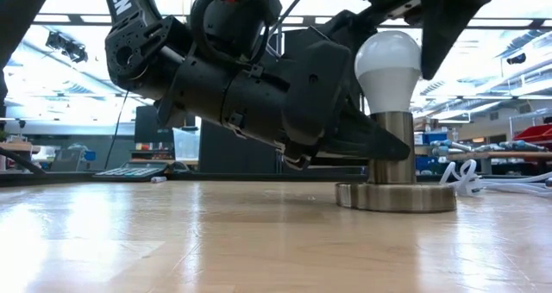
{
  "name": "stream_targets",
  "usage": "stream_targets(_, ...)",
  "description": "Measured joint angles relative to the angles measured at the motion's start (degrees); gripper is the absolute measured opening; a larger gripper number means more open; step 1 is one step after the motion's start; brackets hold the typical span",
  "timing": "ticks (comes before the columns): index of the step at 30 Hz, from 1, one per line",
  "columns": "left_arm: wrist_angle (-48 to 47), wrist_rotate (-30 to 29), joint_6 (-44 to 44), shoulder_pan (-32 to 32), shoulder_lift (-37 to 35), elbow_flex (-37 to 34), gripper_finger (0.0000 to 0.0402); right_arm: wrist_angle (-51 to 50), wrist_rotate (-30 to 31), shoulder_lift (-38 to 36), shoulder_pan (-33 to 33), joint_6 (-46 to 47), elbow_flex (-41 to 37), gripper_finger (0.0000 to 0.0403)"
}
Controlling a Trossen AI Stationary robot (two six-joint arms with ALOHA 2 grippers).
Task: Screw lightbulb
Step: Insert the lightbulb into the lamp socket, then remove the lightbulb from the lamp socket
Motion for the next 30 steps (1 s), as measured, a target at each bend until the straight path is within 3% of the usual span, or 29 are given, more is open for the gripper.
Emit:
stream_targets(9,-4.9,1.5,0.3,-0.1,-2.9,-0.1,0.025,-4.4,-2.2,-2.9,0.2,5.3,0.8,0.0345)
stream_targets(16,-15.8,1.6,0.2,-0.3,-7.7,-0.1,0.025,-1.6,2.3,-11.7,0.6,10.0,-0.6,0.0334)
stream_targets(30,-46.0,-1.4,-3.6,-2.3,-18.8,-0.1,0.025,22.0,6.6,-37.4,2.6,21.9,-29.4,0.0327)
